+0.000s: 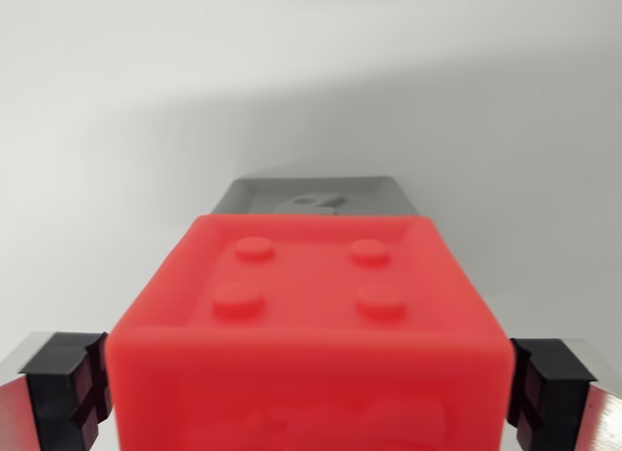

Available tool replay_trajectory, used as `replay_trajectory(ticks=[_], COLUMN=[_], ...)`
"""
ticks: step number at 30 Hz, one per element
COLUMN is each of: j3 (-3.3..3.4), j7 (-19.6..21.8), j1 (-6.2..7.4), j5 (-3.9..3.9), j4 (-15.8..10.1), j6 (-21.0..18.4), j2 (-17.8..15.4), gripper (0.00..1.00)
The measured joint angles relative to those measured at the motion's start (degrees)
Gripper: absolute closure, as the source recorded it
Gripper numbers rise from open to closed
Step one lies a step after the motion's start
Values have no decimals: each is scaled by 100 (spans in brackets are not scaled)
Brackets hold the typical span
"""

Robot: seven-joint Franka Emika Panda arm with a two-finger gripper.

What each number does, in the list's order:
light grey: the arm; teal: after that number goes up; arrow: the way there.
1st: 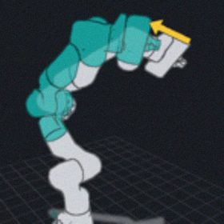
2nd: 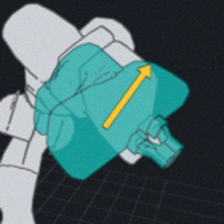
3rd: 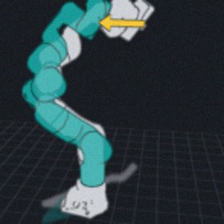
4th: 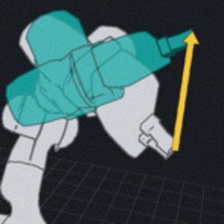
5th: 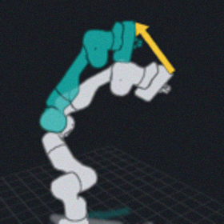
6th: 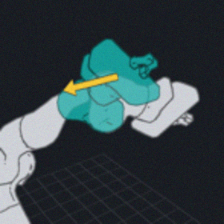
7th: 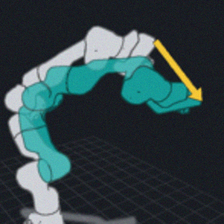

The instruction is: Destack cube

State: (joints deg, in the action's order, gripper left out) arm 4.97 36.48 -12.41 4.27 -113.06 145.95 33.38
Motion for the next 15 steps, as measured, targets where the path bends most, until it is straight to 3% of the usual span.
replay_trajectory(ticks=[2, 3, 15], j3=[-3, -4, -7], j7=[-1, -1, -2], j1=[-3, -5, -7], j5=[0, 1, 1], j4=[1, 3, 7], j6=[12, 16, 21], j2=[11, 16, 18], gripper=[0, 100, 100])
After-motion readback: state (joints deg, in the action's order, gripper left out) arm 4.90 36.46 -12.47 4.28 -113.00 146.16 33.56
